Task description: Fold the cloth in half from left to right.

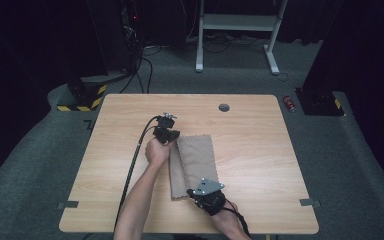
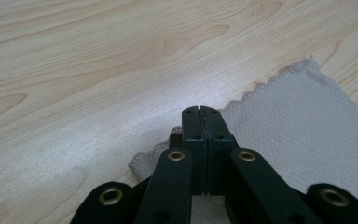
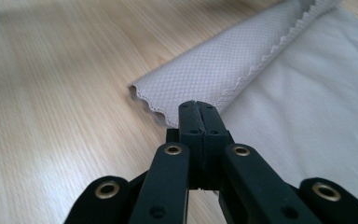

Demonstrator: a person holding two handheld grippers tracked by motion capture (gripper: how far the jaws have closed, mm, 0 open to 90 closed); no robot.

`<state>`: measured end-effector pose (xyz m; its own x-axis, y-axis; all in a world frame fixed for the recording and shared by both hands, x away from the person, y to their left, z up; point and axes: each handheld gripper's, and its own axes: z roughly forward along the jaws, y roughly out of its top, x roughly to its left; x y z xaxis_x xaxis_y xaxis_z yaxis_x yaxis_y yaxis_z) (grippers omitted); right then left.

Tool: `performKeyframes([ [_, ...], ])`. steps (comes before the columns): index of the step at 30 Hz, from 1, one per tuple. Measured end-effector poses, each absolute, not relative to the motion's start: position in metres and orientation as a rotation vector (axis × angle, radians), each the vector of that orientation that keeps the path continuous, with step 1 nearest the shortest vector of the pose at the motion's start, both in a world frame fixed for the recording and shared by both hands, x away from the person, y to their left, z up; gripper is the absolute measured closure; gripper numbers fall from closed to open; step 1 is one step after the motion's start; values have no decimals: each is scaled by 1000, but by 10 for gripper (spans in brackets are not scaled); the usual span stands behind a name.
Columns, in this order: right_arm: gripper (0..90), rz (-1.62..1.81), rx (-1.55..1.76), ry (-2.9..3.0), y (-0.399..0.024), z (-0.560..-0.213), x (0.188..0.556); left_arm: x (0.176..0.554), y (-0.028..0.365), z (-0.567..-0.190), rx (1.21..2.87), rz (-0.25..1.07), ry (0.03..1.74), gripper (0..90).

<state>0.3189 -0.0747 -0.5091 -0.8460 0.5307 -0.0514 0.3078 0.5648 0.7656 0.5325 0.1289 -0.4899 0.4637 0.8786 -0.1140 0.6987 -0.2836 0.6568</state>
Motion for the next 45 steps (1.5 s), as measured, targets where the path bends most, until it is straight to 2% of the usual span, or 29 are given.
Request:
performKeyframes([
  [27, 900, 1151, 833, 2437, -135, -513, 313, 542, 64, -484, 2094, 336, 1170, 894],
  [45, 900, 1120, 904, 2415, -157, -519, 313, 549, 34, -494, 2119, 330, 1139, 894],
])
